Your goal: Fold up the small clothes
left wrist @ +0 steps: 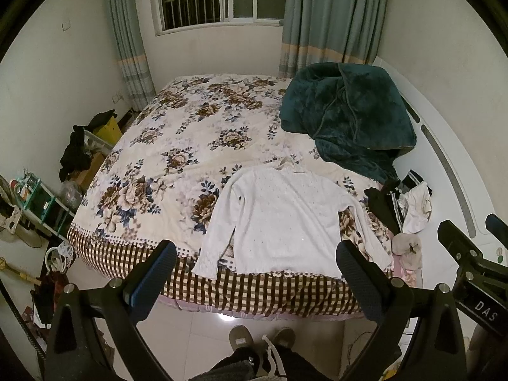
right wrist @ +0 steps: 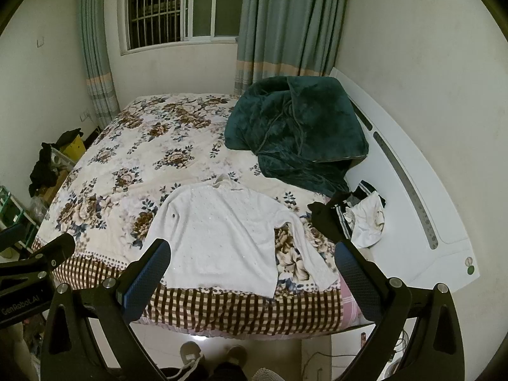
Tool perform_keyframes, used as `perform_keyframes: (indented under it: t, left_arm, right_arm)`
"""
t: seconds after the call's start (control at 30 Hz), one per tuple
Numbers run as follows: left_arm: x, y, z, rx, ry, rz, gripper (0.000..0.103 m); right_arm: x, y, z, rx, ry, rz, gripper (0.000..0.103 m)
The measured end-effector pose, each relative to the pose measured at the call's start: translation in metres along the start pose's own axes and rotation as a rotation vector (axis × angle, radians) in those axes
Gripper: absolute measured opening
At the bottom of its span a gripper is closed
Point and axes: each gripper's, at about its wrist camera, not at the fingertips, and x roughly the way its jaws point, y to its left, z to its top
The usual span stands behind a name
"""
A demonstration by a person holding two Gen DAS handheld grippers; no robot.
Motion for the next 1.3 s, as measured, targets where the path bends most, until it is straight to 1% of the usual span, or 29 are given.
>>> perform_keyframes:
  t: [0.17,0.23,0.47,0.53,0.63,0.8,1.03,1.13,1.17,1.27,1.3]
  left_arm:
    - [0.001,0.000,0.004,0.002,-0.003,0.001,0.103]
    - [0.001,0.000,0.007,0.000,-0.003,0.000,0.103]
    - [0.001,0.000,0.002,0.003,-0.007,0.001,0.103]
    - [0.001,0.000,0.008,0.004,-0.009,0.002,0.103]
    - [0.000,0.000,0.006,0.004,-0.011,0.003,0.103]
    - [0.000,0.000,0.014,0.004,-0.013,0.002,0.103]
    - [-0.001,0.000,0.008,0.005,-0.016,0.002,0.103]
    - [0.002,-0.001,0.020,0.008,-0.017,0.000,0.103]
    - [0.001,-0.002,0.014,0.007,-0.017,0.000,0.103]
    - [0.005,-0.004,0.019,0.011,-0.015,-0.003,0.103]
    - [0.008,-0.004,0.022,0.014,-0.019,0.001,0.103]
  right_arm:
    - [0.001,0.003,0.006,-0.001,-0.005,0.001,0.103]
    - [0.000,0.002,0.003,-0.001,-0.004,0.000,0.103]
    - [0.000,0.004,0.004,-0.001,-0.006,0.000,0.103]
    - [0.000,0.004,0.005,0.001,-0.007,0.000,0.103]
    - [-0.001,0.003,0.001,0.001,-0.006,0.000,0.103]
    - [-0.001,0.004,0.003,0.001,-0.008,0.001,0.103]
    - [-0.002,0.002,-0.002,0.001,-0.009,0.001,0.103]
    - [-0.002,0.002,-0.004,0.002,-0.010,0.001,0.103]
    - [-0.001,0.002,-0.003,0.003,-0.009,0.002,0.103]
    - [-0.002,0.002,-0.007,0.005,-0.010,0.001,0.103]
    - [-0.001,0.003,-0.004,0.009,-0.006,0.001,0.103]
